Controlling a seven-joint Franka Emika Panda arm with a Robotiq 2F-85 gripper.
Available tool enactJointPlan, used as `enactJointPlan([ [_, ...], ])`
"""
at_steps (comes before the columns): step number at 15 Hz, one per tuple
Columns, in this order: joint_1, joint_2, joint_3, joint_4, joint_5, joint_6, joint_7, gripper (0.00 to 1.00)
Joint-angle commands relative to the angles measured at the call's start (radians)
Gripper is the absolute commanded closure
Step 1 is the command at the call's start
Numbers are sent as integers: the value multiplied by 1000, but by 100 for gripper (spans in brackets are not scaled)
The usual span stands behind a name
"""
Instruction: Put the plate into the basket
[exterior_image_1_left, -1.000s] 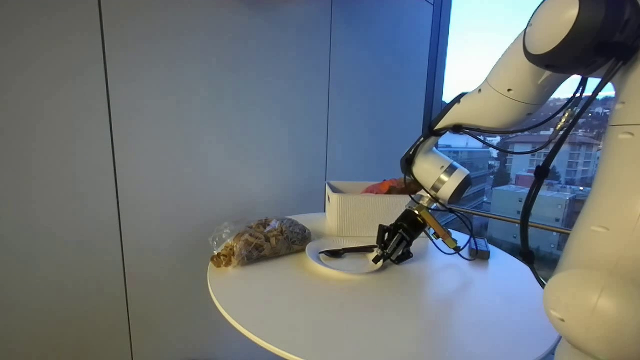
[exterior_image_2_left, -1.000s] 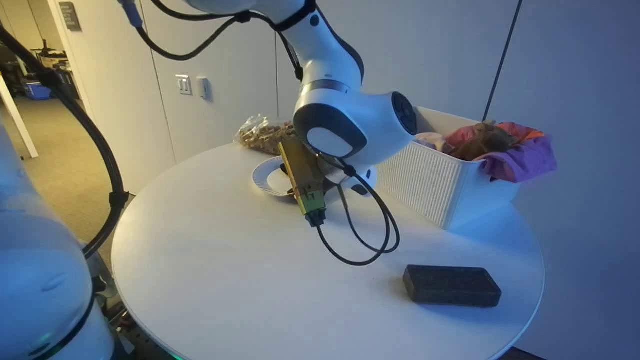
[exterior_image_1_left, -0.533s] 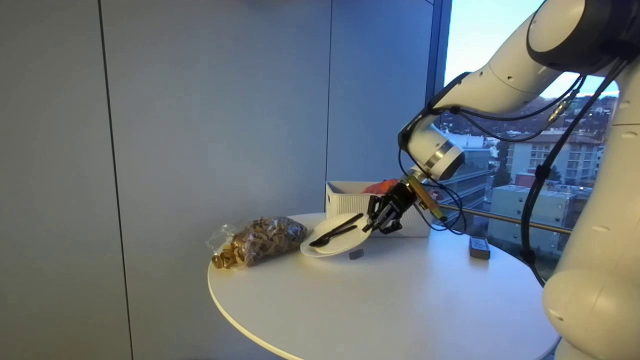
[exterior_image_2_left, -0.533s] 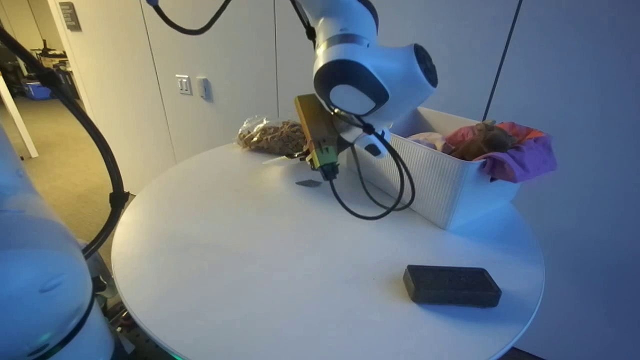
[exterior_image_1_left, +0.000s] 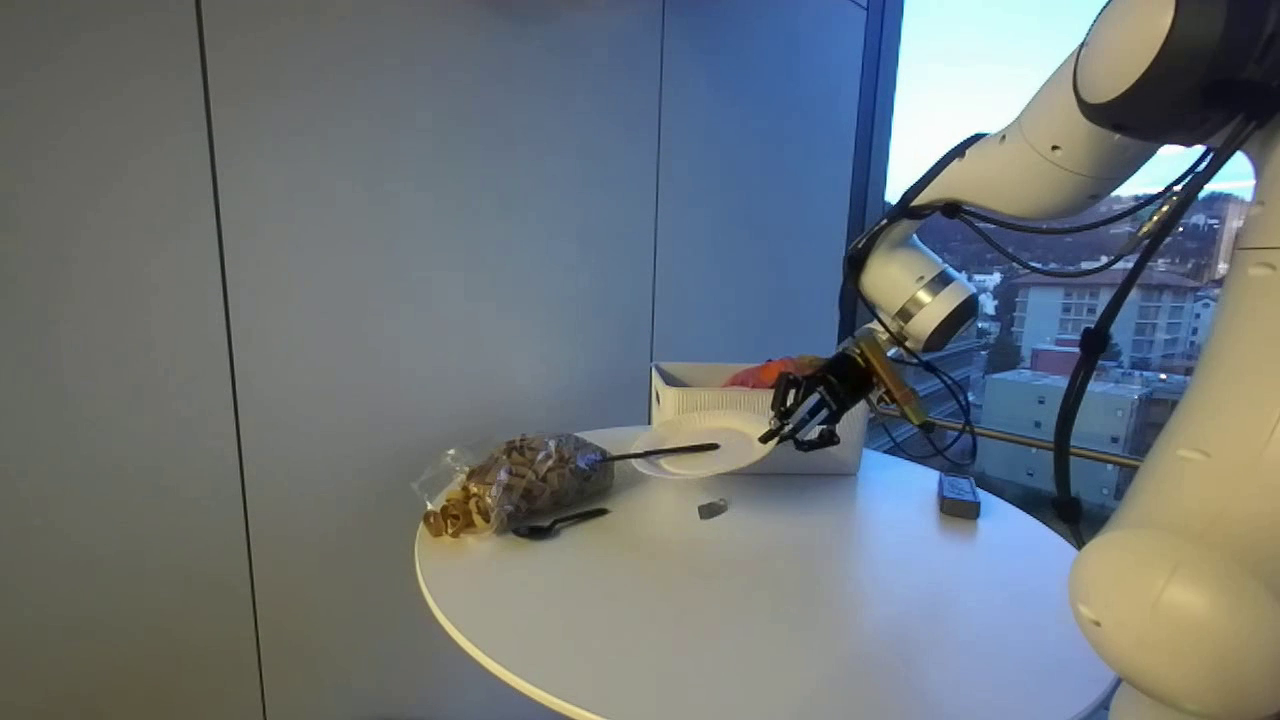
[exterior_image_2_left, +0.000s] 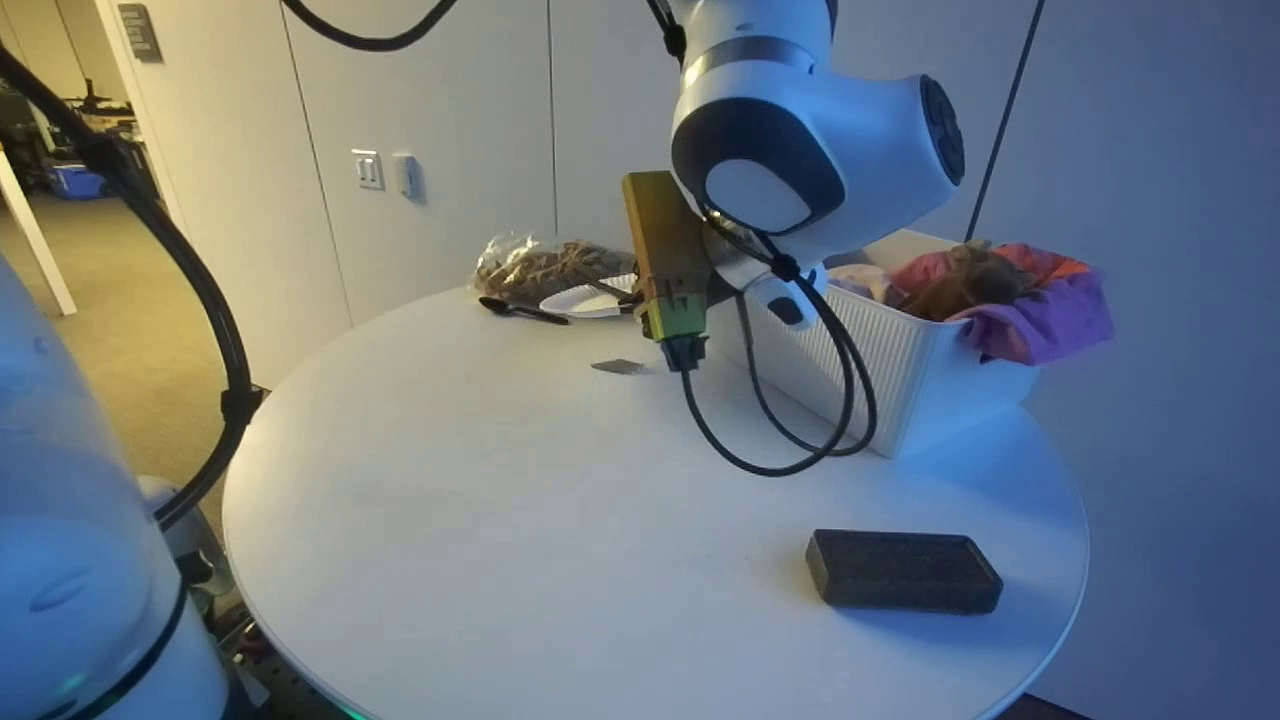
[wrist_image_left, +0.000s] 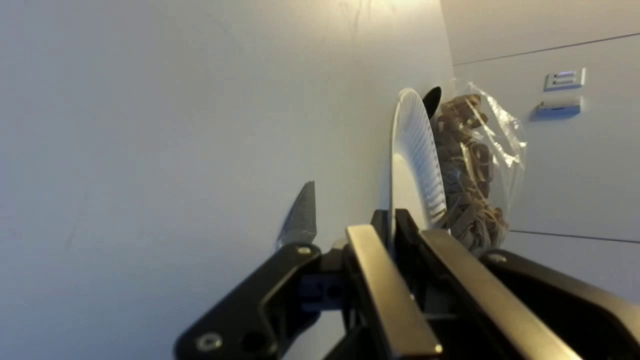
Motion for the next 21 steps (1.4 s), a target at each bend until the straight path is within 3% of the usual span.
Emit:
enactJointPlan([
  [1,-27,-5,-22,31,41,-183,-40,94],
  [9,-71,-27,-55,23,12,-413,-127,93],
  [15,-79,-110,-48,44,120,-337,-152,93],
  [21,-72,-180,-20,125,239,-222,-62,93],
])
